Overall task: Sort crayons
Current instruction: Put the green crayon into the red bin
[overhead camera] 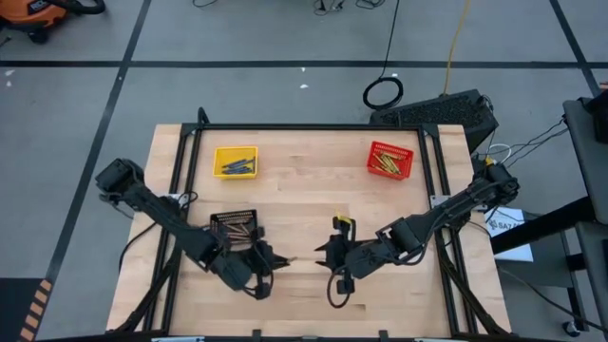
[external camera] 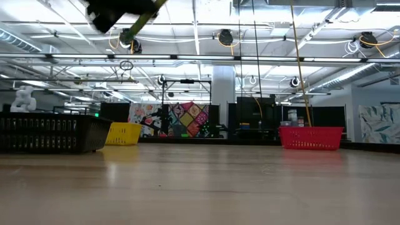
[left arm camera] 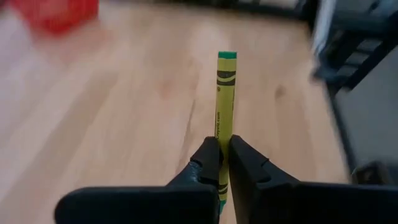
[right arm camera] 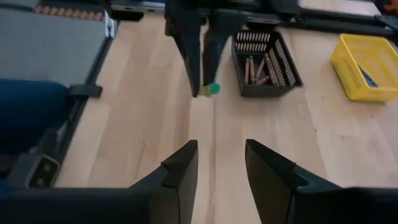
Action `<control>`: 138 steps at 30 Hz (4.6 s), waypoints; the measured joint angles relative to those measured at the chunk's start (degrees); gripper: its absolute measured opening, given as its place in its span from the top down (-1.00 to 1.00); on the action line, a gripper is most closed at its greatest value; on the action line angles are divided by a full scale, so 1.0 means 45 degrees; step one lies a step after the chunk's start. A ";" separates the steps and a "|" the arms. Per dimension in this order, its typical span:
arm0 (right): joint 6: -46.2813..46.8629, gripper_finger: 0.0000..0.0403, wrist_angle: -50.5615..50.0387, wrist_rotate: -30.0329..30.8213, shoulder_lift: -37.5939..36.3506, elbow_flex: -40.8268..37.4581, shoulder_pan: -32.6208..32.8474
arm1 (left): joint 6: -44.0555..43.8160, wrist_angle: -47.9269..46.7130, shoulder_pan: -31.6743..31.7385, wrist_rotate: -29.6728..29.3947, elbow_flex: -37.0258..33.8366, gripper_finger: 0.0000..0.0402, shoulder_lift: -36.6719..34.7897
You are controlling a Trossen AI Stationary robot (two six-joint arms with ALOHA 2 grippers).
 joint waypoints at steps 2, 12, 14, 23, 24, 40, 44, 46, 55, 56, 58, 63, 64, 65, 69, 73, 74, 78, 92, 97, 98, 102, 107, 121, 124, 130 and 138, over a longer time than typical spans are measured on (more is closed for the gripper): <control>-0.0020 0.41 0.0268 0.0015 0.0000 0.0000 0.0007 | 0.1228 0.1296 0.0148 0.0014 0.0004 0.96 -0.0123; -0.0784 0.41 0.1605 0.0024 0.0000 0.0000 0.0007 | 0.4060 0.3682 0.0544 0.0140 0.0005 0.96 -0.0120; -0.0929 0.41 0.1678 0.0010 0.0000 0.0000 0.0007 | 0.4336 0.4031 0.0659 0.0155 0.0005 0.96 -0.0120; -0.1623 0.41 0.2722 0.0039 0.0294 0.0000 -0.0094 | 0.4936 0.4655 0.1268 0.0977 0.0005 0.96 -0.0120; -0.1685 0.41 0.2800 0.0039 0.0311 -0.0003 -0.0111 | 0.4927 0.4651 0.1312 0.0985 0.0005 0.96 -0.0120; -0.1484 0.86 0.2907 -0.0005 0.0398 0.0000 -0.0503 | 0.5017 0.4651 0.1439 0.1357 0.0000 0.96 -0.0110; -0.1256 0.94 0.2874 -0.0010 0.0400 0.0000 -0.0498 | 0.5026 0.4571 0.1429 0.1357 0.0000 0.96 -0.0110; -0.1251 0.93 0.2803 -0.0006 0.0403 0.0000 -0.0498 | 0.5024 0.4526 0.1431 0.1348 0.0000 0.96 -0.0110; -0.1052 0.98 0.2453 0.0105 0.0365 0.0000 -0.0517 | 0.4956 0.3968 0.1439 0.0851 0.0003 0.96 -0.0105; -0.1021 0.98 0.2441 0.0135 0.0359 0.0000 -0.0517 | 0.4939 0.3959 0.1439 0.0818 0.0005 0.96 -0.0105; -0.0976 0.99 0.2453 0.0124 0.0359 0.0000 -0.0517 | 0.4922 0.3962 0.1439 0.0816 0.0005 0.93 -0.0105; -0.0940 0.99 0.2344 0.0131 0.0359 -0.0005 -0.0517 | 0.4926 0.3752 0.1512 0.0816 0.0001 0.80 -0.0105; -0.0940 0.99 0.2366 0.0122 0.0359 0.0000 -0.0504 | 0.4927 0.3699 0.1505 0.0823 -0.0010 0.78 -0.0105; -0.0939 0.99 0.2389 0.0113 0.0359 0.0000 -0.0495 | 0.4927 0.3694 0.1490 0.0840 -0.0010 0.75 -0.0096; -0.0930 1.00 0.2386 0.0104 0.0359 0.0000 -0.0499 | 0.4931 0.3753 0.1492 0.0875 -0.0010 0.67 -0.0096; -0.0910 1.00 0.1830 0.0584 0.0359 0.0000 -0.0497 | 0.4927 0.3737 0.1497 0.0874 -0.0010 0.62 -0.0096; -0.0820 1.00 0.1395 0.0920 0.0359 0.0000 -0.0488 | 0.4911 0.3625 0.1497 0.0874 -0.0010 0.61 -0.0096; 0.0099 1.00 -0.1296 0.2557 0.0340 0.0000 -0.0611 | 0.4743 0.3076 0.1469 0.0874 -0.0010 0.60 -0.0096; 0.3849 0.97 -0.8394 0.3711 0.0318 0.0000 -0.2573 | 0.4208 0.2028 0.1473 0.0874 -0.0010 0.60 -0.0105; 0.3806 0.96 -0.9514 0.3701 0.0321 0.0000 -0.3429 | 0.4213 0.2019 0.1473 0.0874 -0.0010 0.60 -0.0110; 0.3791 0.96 -0.9814 0.3696 0.0319 0.0000 -0.3633 | 0.4213 0.2014 0.1473 0.0874 -0.0010 0.60 -0.0110; 0.3796 0.96 -1.1178 0.3702 0.0316 0.0000 -0.4668 | 0.4213 0.2014 0.1473 0.0874 -0.0010 0.60 -0.0110; 0.3025 0.96 -1.1622 0.3674 0.0316 0.0000 -0.6345 | 0.4213 0.2014 0.1473 0.0879 -0.0010 0.60 -0.0110; -0.1122 0.96 -1.1284 0.1121 0.0316 0.0000 -1.1435 | 0.3863 0.1151 0.1068 0.0879 -0.0005 0.60 -0.0115; -0.1757 0.96 -1.1034 0.0047 0.0316 0.0000 -1.2352 | 0.3858 0.1120 0.0967 0.0879 -0.0005 0.60 -0.0115; -0.2684 0.96 -1.0419 -0.2000 0.0380 0.0000 -1.3674 | 0.3469 0.1118 0.0875 0.0879 -0.0005 0.60 -0.0115; -0.2597 0.92 -1.0469 -0.1982 0.1208 -0.0005 -1.4475 | 0.2236 0.0532 0.0630 0.0871 0.0000 0.60 -0.0115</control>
